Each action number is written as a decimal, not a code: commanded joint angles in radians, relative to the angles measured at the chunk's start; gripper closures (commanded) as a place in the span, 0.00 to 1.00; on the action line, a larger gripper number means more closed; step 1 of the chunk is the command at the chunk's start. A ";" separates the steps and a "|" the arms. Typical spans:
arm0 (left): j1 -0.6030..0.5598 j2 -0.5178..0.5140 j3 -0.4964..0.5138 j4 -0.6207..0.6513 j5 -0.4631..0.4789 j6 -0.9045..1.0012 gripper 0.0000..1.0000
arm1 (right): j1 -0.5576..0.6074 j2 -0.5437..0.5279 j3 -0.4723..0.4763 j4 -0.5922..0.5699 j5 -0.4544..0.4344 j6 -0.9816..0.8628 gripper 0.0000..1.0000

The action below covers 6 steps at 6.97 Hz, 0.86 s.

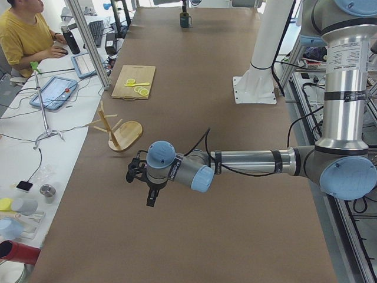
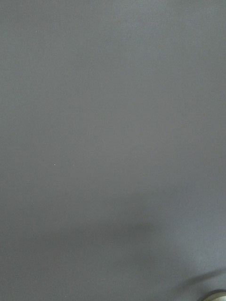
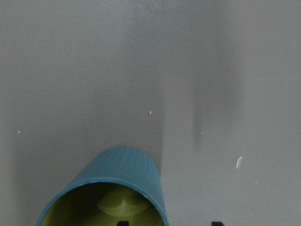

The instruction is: Hang cup on storage rack

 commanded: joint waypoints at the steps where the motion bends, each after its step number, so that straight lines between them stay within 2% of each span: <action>1: 0.000 0.000 0.001 0.001 0.001 0.000 0.02 | -0.001 0.000 -0.017 0.027 0.003 0.002 0.73; 2: 0.000 0.002 0.001 0.001 0.000 0.000 0.02 | -0.001 0.000 -0.016 0.027 0.005 0.000 1.00; 4: 0.000 0.002 0.001 0.001 0.000 0.000 0.02 | -0.001 0.002 -0.008 0.027 0.006 0.002 1.00; 5: 0.000 0.002 0.001 0.001 0.000 0.000 0.02 | -0.001 0.013 0.036 0.017 0.046 0.011 1.00; 6: 0.000 0.002 0.001 0.001 -0.002 -0.002 0.02 | -0.010 0.039 0.091 0.003 0.092 0.128 1.00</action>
